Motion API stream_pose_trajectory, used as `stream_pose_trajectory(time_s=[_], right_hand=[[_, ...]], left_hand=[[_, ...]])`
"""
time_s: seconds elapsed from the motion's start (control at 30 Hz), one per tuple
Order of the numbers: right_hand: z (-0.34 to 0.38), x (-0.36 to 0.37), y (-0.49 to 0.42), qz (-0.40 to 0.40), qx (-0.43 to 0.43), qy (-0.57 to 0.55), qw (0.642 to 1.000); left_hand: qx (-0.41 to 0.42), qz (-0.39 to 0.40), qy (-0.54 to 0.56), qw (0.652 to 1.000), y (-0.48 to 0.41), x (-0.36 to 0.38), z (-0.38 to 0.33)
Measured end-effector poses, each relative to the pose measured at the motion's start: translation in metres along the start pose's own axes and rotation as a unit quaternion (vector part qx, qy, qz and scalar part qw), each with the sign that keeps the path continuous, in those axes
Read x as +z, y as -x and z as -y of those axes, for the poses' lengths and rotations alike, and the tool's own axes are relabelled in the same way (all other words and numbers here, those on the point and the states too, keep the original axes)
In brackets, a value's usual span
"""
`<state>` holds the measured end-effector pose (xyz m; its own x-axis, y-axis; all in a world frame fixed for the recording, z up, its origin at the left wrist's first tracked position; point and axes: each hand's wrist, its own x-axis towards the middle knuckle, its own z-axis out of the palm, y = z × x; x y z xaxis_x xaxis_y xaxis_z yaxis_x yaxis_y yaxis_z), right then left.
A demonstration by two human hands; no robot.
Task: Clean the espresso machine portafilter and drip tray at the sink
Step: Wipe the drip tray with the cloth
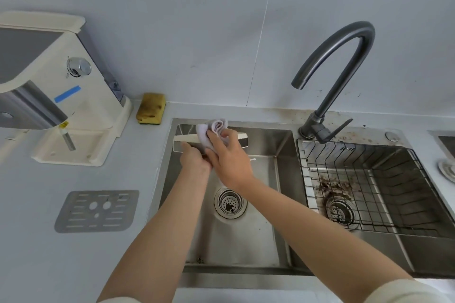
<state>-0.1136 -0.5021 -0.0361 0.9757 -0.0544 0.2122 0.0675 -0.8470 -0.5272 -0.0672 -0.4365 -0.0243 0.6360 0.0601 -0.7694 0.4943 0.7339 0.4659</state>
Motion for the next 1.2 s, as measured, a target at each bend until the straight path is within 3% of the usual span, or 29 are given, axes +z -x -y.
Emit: stream_pose_trajectory(time_s=[0.27, 0.5, 0.87, 0.97, 1.07, 1.2], right_hand=[[-0.01, 0.005, 0.004, -0.02, -0.031, 0.025, 0.999], [-0.029, -0.003, -0.004, -0.039, 0.009, 0.035, 0.999], [-0.055, -0.018, -0.012, -0.057, 0.077, 0.041, 0.995], [-0.059, -0.025, -0.016, -0.066, 0.101, 0.004, 0.993], [-0.062, -0.036, -0.019, -0.055, 0.121, -0.11, 0.985], [-0.071, -0.046, -0.027, 0.007, 0.168, -0.238, 0.957]], left_hand=[[-0.05, 0.047, 0.052, 0.996, 0.005, -0.003, 0.006], [-0.025, 0.038, 0.112, 0.993, -0.005, -0.009, 0.002], [0.003, 0.059, 0.091, 0.994, -0.026, -0.033, -0.001], [0.015, 0.095, 0.072, 0.993, -0.027, -0.039, -0.008], [0.032, 0.098, 0.055, 0.993, -0.027, -0.042, -0.018], [0.051, 0.098, 0.008, 0.994, -0.039, -0.049, -0.033]])
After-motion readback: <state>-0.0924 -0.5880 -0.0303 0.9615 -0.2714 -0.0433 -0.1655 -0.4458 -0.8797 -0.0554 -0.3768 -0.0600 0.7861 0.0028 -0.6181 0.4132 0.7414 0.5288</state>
